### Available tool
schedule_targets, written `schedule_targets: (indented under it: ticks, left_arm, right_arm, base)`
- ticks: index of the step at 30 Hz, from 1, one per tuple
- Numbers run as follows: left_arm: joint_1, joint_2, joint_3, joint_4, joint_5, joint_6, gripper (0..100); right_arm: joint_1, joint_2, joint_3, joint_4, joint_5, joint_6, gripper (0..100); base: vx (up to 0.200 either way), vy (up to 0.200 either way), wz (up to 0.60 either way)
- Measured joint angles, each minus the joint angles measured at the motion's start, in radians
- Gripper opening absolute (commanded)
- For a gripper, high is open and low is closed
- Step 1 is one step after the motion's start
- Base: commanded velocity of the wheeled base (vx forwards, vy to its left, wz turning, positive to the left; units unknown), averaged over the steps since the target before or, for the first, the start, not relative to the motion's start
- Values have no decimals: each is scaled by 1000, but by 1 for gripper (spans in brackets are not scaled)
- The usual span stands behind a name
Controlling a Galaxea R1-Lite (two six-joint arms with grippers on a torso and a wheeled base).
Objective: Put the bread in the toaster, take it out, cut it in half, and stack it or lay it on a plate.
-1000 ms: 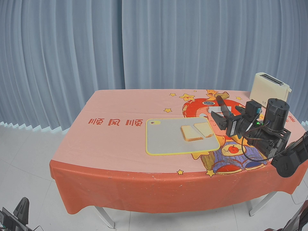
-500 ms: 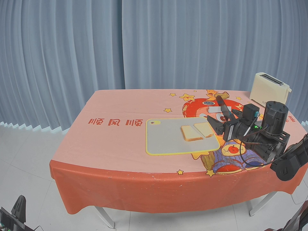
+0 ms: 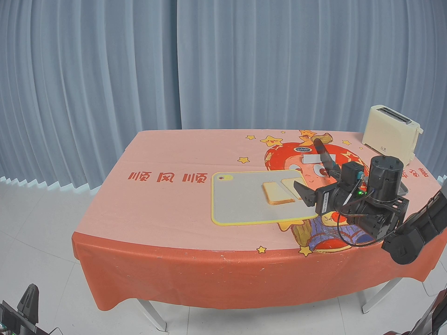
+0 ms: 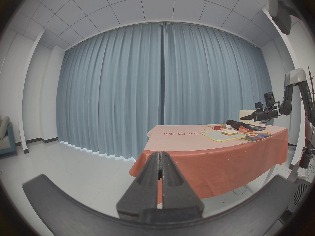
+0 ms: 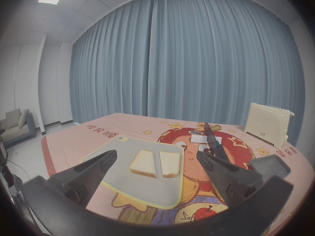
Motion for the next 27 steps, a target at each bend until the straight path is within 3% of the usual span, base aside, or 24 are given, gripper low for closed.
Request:
schedule_targets:
  ticks: [9, 18, 22, 27]
  left_arm:
    - [0, 0, 0, 0, 0, 0, 0]
    - [-1, 1, 0, 0, 0, 0, 0]
    - [-1, 1, 0, 0, 0, 0, 0]
    - [-1, 1, 0, 0, 0, 0, 0]
  right_arm:
    - [-19, 112, -44, -5, -11, 1, 100]
    - [-67, 153, -133, 18, -55, 30, 100]
    - [-73, 157, -203, 143, -60, 38, 100]
    - [-73, 160, -357, 401, -82, 61, 100]
  base:
    - [0, 0, 0]
    - [0, 0, 0]
    - [0, 0, 0]
    - [0, 0, 0]
